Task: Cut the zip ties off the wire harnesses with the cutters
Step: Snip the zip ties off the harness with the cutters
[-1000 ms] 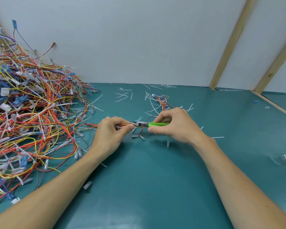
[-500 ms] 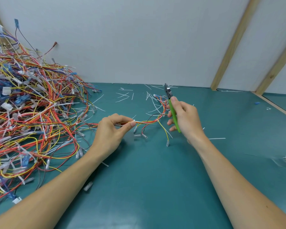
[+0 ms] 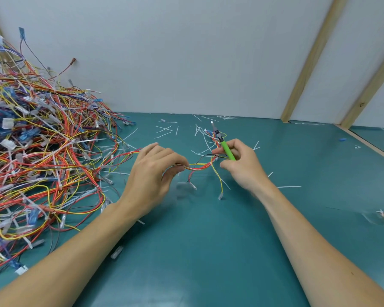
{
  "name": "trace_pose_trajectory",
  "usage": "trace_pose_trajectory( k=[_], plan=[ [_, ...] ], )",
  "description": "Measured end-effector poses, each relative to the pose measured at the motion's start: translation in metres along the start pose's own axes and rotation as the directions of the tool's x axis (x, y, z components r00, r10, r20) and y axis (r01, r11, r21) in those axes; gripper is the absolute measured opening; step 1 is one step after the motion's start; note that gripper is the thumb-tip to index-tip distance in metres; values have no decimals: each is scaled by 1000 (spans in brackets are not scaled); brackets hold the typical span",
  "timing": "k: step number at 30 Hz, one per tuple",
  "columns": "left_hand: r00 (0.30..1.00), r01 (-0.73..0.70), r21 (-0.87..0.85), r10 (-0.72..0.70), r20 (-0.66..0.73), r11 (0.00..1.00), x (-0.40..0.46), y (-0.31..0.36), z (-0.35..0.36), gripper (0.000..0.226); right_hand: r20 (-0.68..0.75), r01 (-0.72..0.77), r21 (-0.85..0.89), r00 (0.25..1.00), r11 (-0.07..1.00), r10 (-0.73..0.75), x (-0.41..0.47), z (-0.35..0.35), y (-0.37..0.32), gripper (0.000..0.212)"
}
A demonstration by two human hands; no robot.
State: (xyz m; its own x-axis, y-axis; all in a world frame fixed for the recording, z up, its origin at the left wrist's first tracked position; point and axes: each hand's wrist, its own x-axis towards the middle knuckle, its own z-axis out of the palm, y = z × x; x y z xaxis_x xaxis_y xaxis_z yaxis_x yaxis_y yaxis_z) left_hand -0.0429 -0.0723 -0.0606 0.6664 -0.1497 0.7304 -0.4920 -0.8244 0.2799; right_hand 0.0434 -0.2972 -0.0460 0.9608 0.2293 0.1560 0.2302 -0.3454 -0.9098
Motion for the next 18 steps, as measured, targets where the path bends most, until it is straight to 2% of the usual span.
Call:
trace_pose_trajectory(
  k=[2, 4, 7, 10, 13, 18],
  plan=[
    [998, -66, -39, 66, -4, 997, 3, 7, 1, 8, 53, 35, -19, 998, 999, -34, -1, 1, -1, 32],
    [996, -71, -115, 77, 44, 991, 3, 12, 3, 9, 108, 73, -34, 992, 997, -69, -2, 1, -2, 31],
    [969, -20, -154, 57, 239, 988, -1, 10, 4, 12, 177, 99, -31, 980, 995, -92, -4, 2, -2, 25],
    [928, 7, -21, 1, 372, 1000, -7, 4, 5, 12, 172, 95, -110, 982, 989, -75, -5, 8, 0, 21],
    [929, 85, 93, -112, 354, 992, -8, 1, 5, 13, 120, 75, -257, 992, 963, -45, -6, 12, 5, 19],
    [911, 114, 264, -207, 357, 958, -7, -2, 3, 22, 38, 1, -490, 999, 871, 21, -2, 5, 11, 16]
  ],
)
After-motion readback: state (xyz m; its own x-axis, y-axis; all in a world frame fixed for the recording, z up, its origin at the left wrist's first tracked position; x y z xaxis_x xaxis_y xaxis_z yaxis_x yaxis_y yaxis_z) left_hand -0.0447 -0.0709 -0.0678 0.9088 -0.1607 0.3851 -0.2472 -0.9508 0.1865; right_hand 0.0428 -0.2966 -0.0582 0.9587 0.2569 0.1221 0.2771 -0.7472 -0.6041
